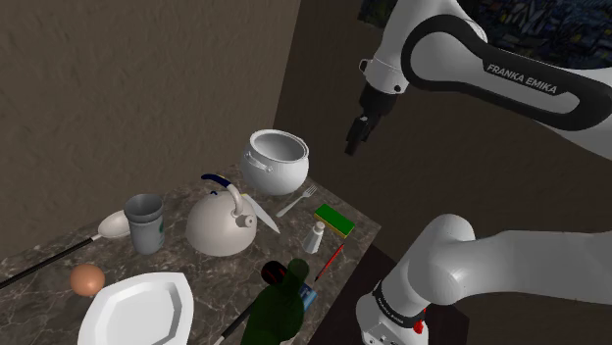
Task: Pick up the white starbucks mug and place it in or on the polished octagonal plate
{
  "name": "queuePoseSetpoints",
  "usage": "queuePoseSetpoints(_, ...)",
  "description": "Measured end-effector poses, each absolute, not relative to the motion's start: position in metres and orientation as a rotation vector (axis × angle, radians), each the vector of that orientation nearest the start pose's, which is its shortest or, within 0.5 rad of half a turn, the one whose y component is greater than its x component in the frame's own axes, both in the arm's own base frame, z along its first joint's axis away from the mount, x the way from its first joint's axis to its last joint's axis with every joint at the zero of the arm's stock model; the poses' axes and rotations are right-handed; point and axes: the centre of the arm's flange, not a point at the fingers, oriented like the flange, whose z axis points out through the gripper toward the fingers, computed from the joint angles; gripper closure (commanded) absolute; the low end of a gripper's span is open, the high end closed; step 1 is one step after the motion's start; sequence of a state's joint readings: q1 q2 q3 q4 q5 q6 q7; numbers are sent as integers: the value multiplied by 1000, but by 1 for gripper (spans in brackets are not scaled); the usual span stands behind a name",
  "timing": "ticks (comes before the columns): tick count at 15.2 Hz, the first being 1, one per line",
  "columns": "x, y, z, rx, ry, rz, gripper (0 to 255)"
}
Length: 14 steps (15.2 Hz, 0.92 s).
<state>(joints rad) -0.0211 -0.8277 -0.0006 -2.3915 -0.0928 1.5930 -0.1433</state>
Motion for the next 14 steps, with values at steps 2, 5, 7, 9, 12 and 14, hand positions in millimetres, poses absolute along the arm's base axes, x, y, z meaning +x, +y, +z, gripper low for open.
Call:
queuePoseSetpoints(2,301,-11,586,-3229,-189,-32,0)
queuePoseSetpoints(5,316,16,574,-3225,-138,-17,0)
queuePoseSetpoints(7,328,35,562,-3222,-99,-6,0)
queuePoseSetpoints(9,338,57,554,-3218,-59,6,0)
queuePoseSetpoints(12,361,87,541,-3209,2,24,0)
queuePoseSetpoints(14,374,107,532,-3204,43,35,0)
